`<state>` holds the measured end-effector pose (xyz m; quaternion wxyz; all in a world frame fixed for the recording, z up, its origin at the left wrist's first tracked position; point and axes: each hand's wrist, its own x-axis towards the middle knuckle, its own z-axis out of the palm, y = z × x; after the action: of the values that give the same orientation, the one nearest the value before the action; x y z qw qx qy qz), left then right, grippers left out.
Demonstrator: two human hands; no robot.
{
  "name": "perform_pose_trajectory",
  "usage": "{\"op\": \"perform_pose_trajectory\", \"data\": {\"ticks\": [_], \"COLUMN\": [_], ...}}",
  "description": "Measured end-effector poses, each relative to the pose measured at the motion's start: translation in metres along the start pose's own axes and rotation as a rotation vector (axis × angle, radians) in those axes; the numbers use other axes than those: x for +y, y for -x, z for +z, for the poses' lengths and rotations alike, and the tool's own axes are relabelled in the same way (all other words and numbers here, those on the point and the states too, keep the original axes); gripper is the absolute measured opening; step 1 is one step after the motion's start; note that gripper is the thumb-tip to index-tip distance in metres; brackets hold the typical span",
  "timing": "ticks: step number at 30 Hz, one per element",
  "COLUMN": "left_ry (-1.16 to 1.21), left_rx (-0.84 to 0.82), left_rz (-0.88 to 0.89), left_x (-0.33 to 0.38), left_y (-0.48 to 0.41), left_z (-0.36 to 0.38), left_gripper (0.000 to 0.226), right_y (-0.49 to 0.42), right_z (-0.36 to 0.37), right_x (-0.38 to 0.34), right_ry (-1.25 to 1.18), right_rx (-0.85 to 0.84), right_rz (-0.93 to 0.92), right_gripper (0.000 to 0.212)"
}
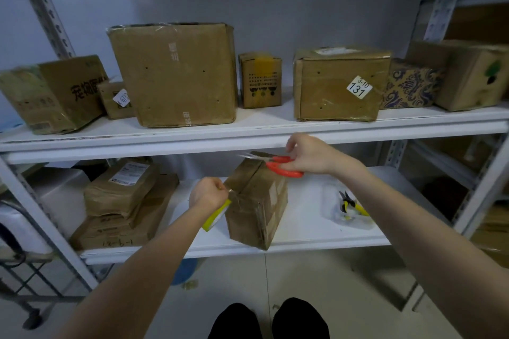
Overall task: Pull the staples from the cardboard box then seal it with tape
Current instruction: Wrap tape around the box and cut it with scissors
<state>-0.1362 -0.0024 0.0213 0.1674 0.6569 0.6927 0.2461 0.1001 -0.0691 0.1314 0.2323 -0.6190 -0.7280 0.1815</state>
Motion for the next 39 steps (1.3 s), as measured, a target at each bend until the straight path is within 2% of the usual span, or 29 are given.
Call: {"op": "perform_pose_trajectory", "data": {"ticks": [3, 5, 7, 9, 16, 17, 19, 21, 23, 25, 27, 30, 32, 34, 39], "left_ry": [0.03, 0.044, 0.048, 0.061, 0.093, 0.097, 0.102, 0.111, 0.123, 0.108, 0.107, 0.149, 0.17, 0.176, 0.232], "left_rx": [-0.031, -0.057, -0.07, -0.074, -0.063, -0.073, -0.112, -0.16, -0.182, -0.192, -0.196, -0.19, -0.187, -0.171, -0.154], "left_rz": [-0.005, -0.005, 0.003, 0.01, 0.038, 0.055, 0.082, 0.096, 0.088, 0.072, 0.067, 0.06, 0.048, 0.037, 0.017], "left_x": [0.004, 0.006, 0.007, 0.007, 0.006, 0.005, 0.004, 0.001, -0.004, -0.007, -0.009, -0.015, -0.021, -0.025, -0.032], "left_y": [0.003, 0.003, 0.004, 0.002, -0.002, -0.001, -0.001, -0.002, -0.004, -0.003, 0.002, 0.007, 0.008, 0.007, 0.002], "left_z": [-0.002, -0.001, -0.003, -0.005, -0.01, -0.01, -0.009, -0.006, -0.003, 0.0, 0.0, 0.001, 0.0, -0.002, -0.001], "left_gripper": [0.015, 0.015, 0.014, 0.013, 0.015, 0.013, 0.012, 0.014, 0.016, 0.014, 0.011, 0.024, 0.023, 0.024, 0.028], "right_y": [0.003, -0.001, -0.009, -0.022, -0.062, -0.065, -0.064, -0.055, -0.044, -0.038, -0.04, -0.045, -0.047, -0.05, -0.052], "right_z": [-0.002, -0.004, -0.006, -0.008, -0.005, -0.001, 0.007, 0.021, 0.044, 0.074, 0.105, 0.138, 0.153, 0.161, 0.171], "right_x": [-0.017, -0.028, -0.04, -0.051, -0.076, -0.074, -0.067, -0.058, -0.05, -0.038, -0.02, 0.007, 0.018, 0.023, 0.034], "right_ry": [-0.112, -0.071, 0.034, 0.099, 0.307, 0.325, 0.362, 0.39, 0.417, 0.466, 0.477, 0.522, 0.518, 0.51, 0.614], "right_rx": [0.289, 0.39, 0.451, 0.477, 0.398, 0.418, 0.564, 0.746, 0.695, 0.543, 0.402, 0.134, 0.008, -0.008, 0.09], "right_rz": [-0.009, 0.065, 0.157, 0.213, 0.219, 0.206, 0.095, -0.218, -0.554, -0.665, -0.523, -0.181, -0.115, -0.12, -0.159], "right_gripper": [0.043, 0.036, 0.043, 0.046, 0.03, 0.027, 0.02, 0.015, 0.015, 0.018, 0.02, 0.034, 0.046, 0.054, 0.058]}}
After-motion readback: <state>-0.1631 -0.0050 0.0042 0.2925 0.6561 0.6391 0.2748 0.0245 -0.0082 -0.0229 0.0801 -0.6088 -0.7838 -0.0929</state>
